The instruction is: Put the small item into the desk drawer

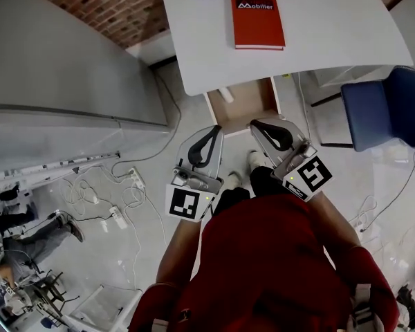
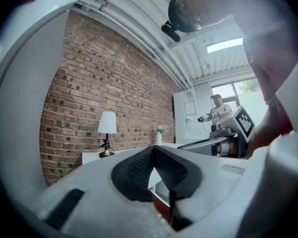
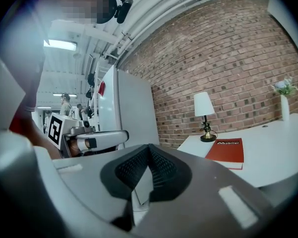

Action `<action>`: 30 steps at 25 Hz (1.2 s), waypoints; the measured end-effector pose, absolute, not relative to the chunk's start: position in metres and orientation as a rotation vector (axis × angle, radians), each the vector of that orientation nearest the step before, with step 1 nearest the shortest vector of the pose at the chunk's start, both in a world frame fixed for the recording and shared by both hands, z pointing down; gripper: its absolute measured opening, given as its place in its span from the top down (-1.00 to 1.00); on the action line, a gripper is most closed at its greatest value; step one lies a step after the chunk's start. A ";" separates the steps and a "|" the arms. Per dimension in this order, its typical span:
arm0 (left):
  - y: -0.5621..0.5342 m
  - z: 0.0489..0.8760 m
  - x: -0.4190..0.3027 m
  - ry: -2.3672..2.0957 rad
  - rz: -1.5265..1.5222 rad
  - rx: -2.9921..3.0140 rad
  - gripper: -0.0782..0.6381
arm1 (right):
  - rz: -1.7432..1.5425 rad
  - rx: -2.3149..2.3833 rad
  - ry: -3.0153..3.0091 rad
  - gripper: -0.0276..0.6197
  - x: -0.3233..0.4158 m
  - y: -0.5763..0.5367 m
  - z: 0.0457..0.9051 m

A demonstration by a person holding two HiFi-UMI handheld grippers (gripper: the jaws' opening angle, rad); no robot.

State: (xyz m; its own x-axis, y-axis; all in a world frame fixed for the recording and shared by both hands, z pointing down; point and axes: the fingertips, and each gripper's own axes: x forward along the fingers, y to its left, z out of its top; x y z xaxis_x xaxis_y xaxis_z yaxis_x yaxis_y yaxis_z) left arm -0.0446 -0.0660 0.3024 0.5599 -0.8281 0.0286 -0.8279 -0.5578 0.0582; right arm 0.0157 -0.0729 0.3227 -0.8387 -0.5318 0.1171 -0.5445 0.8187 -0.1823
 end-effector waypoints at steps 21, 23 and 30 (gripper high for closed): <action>-0.060 0.274 -0.028 -1.406 0.003 2.807 0.76 | 0.260 0.952 -2.946 0.89 0.053 -0.068 0.301; -0.059 0.272 -0.029 -1.413 -0.007 2.796 0.76 | 0.254 0.942 -2.949 0.89 0.051 -0.067 0.299; -0.055 0.276 -0.035 -1.420 0.009 2.800 0.76 | 0.250 0.917 -2.947 0.89 0.049 -0.062 0.302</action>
